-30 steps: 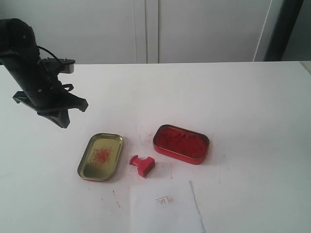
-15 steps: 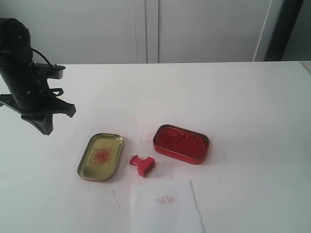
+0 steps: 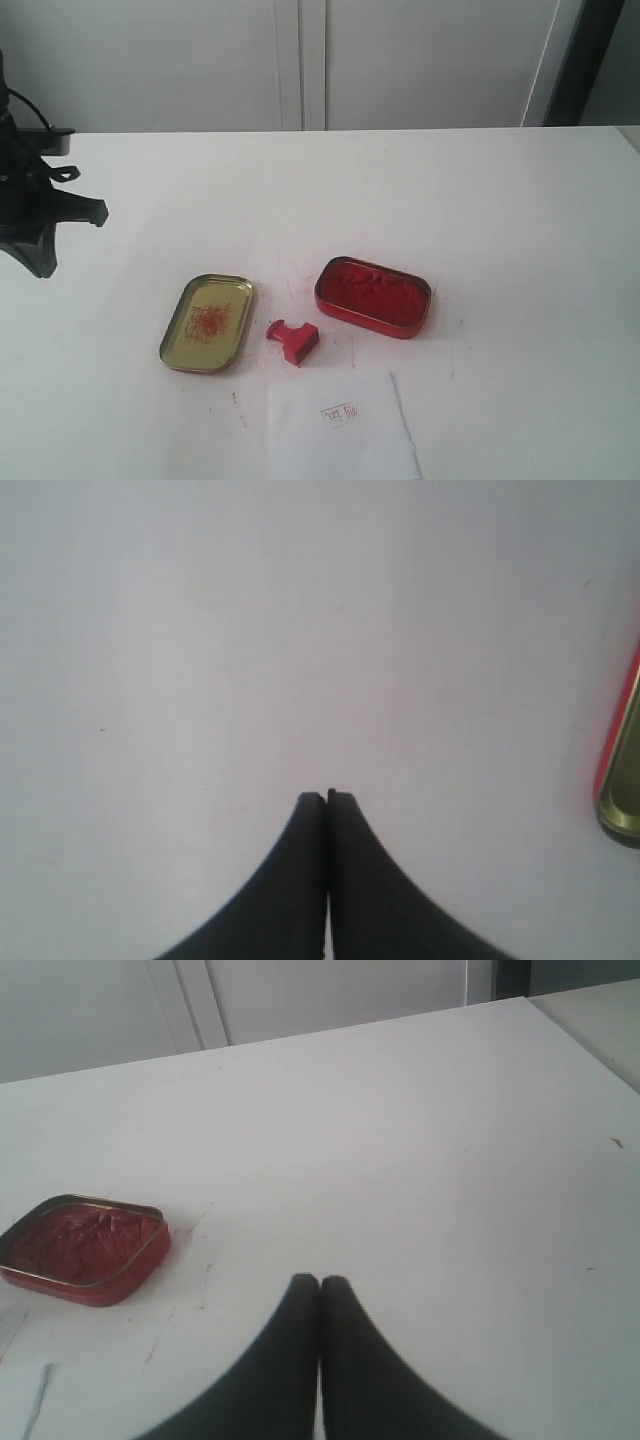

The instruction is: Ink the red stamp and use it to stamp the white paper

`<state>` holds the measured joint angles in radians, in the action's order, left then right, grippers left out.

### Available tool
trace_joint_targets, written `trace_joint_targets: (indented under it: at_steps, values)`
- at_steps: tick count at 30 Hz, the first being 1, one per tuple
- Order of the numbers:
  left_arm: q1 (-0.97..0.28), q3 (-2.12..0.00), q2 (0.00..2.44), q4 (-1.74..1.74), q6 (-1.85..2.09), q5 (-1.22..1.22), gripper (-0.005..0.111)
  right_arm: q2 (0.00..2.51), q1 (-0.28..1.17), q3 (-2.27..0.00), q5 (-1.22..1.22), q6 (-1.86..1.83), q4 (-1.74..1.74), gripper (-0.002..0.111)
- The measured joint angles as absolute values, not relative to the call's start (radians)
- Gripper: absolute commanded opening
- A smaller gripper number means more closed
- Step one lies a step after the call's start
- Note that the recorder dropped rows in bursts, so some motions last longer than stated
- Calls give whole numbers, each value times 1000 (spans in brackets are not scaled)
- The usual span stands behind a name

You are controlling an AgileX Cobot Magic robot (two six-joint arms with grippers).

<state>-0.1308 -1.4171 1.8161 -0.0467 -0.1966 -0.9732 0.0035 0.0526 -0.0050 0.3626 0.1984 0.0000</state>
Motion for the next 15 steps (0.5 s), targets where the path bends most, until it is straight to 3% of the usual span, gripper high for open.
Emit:
trace_joint_targets:
  at_steps: [15]
  values:
    - [-131, -1102, 1522, -41, -205, -849, 0, 3, 53, -5, 363, 198, 0, 0]
